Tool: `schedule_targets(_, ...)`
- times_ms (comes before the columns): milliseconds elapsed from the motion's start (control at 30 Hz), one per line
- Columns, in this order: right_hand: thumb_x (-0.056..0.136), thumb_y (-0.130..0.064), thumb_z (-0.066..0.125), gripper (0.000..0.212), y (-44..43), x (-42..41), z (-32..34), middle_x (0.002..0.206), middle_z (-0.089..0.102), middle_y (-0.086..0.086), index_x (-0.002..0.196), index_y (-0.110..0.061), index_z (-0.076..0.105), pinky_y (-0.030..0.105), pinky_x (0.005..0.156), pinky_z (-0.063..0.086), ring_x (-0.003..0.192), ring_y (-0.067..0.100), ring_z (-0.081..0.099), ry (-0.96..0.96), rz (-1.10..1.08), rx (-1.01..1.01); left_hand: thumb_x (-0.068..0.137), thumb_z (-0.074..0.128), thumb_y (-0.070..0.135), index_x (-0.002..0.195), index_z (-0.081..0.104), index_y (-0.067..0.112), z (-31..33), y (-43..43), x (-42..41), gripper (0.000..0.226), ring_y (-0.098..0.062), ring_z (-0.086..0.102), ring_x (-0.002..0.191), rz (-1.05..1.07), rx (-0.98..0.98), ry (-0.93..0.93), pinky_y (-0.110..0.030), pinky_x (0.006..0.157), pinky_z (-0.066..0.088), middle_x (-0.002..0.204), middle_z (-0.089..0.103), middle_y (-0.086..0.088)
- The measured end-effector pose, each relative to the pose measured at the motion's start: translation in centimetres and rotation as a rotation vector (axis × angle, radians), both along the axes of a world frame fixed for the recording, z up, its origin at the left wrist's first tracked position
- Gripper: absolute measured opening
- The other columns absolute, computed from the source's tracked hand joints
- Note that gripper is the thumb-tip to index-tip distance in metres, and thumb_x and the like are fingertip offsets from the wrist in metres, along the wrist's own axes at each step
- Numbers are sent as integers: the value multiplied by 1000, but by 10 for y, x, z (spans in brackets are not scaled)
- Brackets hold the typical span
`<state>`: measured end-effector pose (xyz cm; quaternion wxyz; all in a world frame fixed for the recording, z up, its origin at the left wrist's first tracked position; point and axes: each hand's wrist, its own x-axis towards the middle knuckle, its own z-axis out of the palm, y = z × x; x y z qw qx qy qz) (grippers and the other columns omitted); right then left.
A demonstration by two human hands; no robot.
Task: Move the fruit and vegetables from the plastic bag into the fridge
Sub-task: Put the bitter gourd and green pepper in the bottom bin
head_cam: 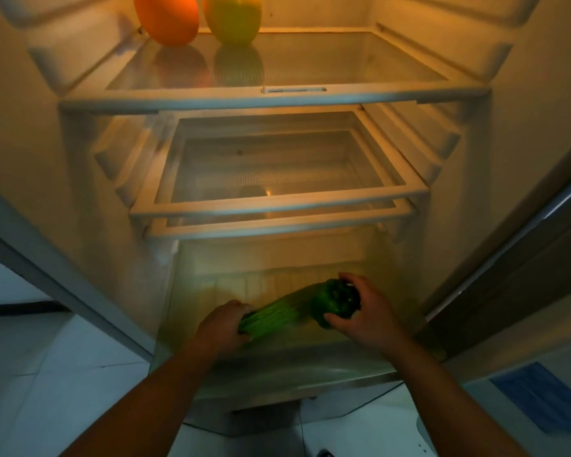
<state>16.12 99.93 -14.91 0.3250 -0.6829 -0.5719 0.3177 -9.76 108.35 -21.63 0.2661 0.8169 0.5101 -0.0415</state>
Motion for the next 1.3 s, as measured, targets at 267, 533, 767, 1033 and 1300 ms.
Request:
schedule_targets(267, 63, -25, 83, 80, 14, 13, -10, 124, 45, -1, 131, -15, 44, 19, 90, 39, 109, 11, 48, -98, 3, 28, 77, 63, 21, 126, 53, 21, 5, 22, 16, 50, -24, 51, 112, -83, 100, -62, -30, 93, 40, 120, 53, -6)
schedule_targets(533, 64, -23, 82, 71, 23, 23, -15, 120, 42, -3, 125, -16, 47, 21, 94, 39, 110, 12, 46, -154, 29, 9, 83, 55, 6, 132, 47, 20, 11, 45, 45, 52, -22, 37, 126, -193, 272, -127, -30, 104, 30, 136, 45, -4)
schedule_targets(767, 60, -22, 84, 73, 25, 25, -27, 124, 46, 1, 124, -14, 50, 22, 95, 41, 111, 13, 47, -137, 45, 10, 81, 55, 0, 129, 50, 14, -6, 46, 23, 50, -28, 43, 122, 41, 284, -217, -36, 102, 34, 132, 48, -11)
schedule_targets(1033, 61, -21, 85, 71, 25, 26, -28, 118, 49, -6, 124, -20, 51, 7, 80, 40, 106, 8, 49, -61, 98, -11, 79, 67, 15, 126, 52, 17, 8, 28, 31, 49, -21, 46, 118, 151, 205, -308, -27, 95, 36, 129, 49, -4)
schedule_targets(1300, 61, -20, 85, 66, 35, 12, -38, 117, 49, -11, 115, -32, 50, 20, 85, 43, 109, 9, 50, -22, 162, -24, 74, 61, 39, 117, 59, 21, 6, -2, 3, 47, -23, 49, 121, 183, 155, -259, -27, 95, 37, 127, 54, -6)
